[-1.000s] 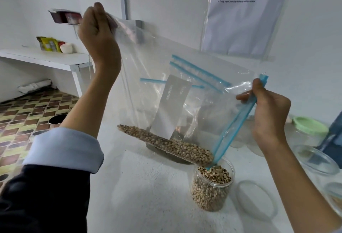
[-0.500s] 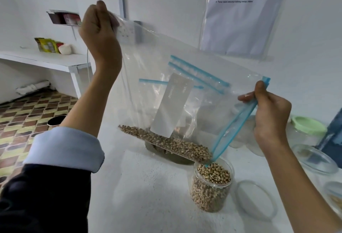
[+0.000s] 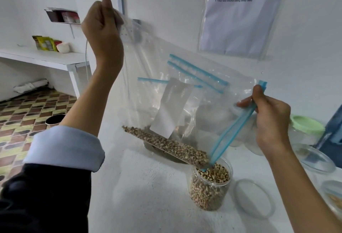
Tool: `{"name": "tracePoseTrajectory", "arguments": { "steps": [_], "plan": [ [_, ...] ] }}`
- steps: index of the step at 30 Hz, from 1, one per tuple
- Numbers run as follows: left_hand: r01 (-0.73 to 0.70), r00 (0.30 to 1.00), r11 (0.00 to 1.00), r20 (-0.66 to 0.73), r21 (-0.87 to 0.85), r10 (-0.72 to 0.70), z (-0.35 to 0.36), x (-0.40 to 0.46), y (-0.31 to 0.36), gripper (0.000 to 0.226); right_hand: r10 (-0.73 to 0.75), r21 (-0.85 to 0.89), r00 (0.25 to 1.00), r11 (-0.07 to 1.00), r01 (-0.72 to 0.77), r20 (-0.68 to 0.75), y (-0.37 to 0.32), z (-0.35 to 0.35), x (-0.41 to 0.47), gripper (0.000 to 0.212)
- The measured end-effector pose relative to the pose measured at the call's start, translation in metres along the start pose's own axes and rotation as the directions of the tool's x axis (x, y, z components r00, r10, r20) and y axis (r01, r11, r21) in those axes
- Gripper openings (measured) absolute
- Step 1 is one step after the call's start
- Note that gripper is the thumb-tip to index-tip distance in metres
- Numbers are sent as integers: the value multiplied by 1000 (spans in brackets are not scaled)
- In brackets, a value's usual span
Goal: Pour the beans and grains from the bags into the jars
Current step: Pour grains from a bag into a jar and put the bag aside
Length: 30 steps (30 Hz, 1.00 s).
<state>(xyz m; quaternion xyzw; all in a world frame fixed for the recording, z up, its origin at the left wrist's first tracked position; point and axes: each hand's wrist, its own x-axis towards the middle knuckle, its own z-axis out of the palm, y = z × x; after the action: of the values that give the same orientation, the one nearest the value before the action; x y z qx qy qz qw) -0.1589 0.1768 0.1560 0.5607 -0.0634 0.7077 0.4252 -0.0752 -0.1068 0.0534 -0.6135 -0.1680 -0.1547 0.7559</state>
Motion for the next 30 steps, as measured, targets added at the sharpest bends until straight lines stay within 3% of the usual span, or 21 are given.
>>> {"name": "tracePoseTrajectory", "arguments": {
  "steps": [11,30],
  "plan": [
    [-72,997,997,-5,32,73,1,6,10,36,37,-21,999,999,-37,19,7,6,13,39],
    [-55,995,997,81,55,50,8,-4,13,36,-25,-84,999,996,22,-39,5,-12,8,37]
  ]
}}
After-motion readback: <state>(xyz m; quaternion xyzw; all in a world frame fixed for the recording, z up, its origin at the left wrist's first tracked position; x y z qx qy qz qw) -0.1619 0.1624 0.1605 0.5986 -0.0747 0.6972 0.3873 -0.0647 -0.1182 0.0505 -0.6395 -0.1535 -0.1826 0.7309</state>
